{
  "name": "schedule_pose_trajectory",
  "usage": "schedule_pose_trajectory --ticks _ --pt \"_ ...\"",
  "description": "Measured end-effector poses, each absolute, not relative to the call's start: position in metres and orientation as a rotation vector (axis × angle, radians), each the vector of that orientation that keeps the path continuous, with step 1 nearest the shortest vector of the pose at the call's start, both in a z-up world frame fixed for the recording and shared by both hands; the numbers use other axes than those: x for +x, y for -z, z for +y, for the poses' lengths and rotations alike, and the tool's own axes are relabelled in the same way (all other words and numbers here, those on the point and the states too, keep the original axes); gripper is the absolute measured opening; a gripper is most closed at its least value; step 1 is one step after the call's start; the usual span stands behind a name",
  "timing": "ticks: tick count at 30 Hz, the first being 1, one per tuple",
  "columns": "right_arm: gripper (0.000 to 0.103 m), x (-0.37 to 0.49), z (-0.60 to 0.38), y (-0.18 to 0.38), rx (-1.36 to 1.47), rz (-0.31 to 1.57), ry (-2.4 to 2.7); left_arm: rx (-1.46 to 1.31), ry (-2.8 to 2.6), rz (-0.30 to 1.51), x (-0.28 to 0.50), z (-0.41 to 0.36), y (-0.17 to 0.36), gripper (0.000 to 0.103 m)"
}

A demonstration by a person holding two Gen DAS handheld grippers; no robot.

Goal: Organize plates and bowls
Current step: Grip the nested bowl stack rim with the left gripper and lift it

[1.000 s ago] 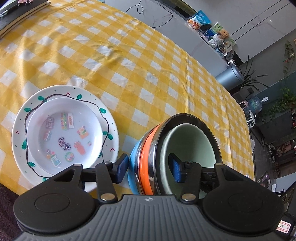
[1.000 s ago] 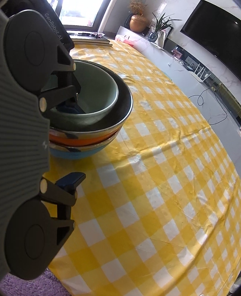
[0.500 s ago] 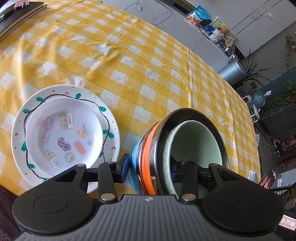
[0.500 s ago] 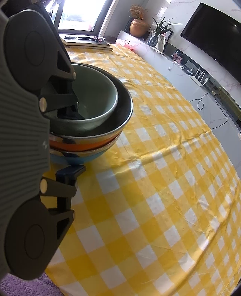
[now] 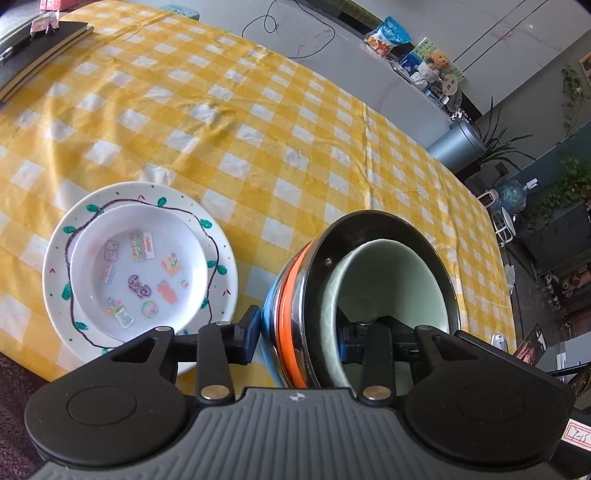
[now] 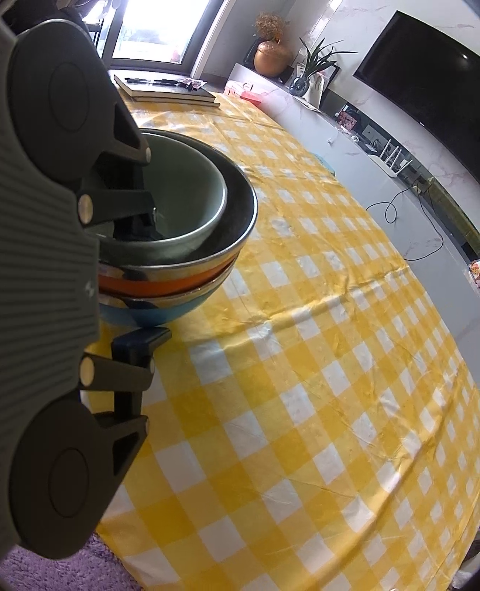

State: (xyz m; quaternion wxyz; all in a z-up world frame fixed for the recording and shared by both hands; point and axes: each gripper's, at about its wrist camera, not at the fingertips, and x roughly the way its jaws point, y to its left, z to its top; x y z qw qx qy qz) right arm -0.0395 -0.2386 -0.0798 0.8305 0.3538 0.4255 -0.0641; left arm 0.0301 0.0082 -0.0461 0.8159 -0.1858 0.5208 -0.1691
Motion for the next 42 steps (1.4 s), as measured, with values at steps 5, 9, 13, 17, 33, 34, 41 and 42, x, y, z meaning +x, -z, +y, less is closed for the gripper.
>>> schedule_pose_trajectory --ticks 5,9,13,17,33,34,41,42 --pt "0.042 -0.036 -0.220 0.065 0.740 0.888 0.084 -0.401 0.323 1.066 0.025 0.032 0.029 0.042" --pt "0.041 -0.028 -0.198 0.057 0.724 0.892 0.034 -0.417 0.274 1.041 0.022 0.055 0.021 0.042" --pt "0.041 -0.017 -0.174 0.053 0.704 0.906 -0.012 -0.447 0.217 1.029 0.022 0.079 0.017 0.042" --pt "0.041 -0.003 -0.152 0.055 0.678 0.931 -0.046 -0.480 0.170 1.036 0.025 0.101 0.021 0.042" --pt "0.041 0.032 -0.121 0.076 0.617 1.005 -0.059 -0.539 0.127 1.068 0.045 0.128 0.046 0.042" --pt "0.041 0.033 -0.122 0.077 0.623 1.007 -0.058 -0.538 0.128 1.069 0.046 0.127 0.046 0.042" --pt "0.043 0.035 -0.126 0.081 0.642 1.032 -0.054 -0.550 0.124 1.086 0.050 0.127 0.045 0.043" --pt "0.043 0.036 -0.126 0.081 0.648 1.032 -0.055 -0.548 0.121 1.090 0.051 0.126 0.045 0.043"
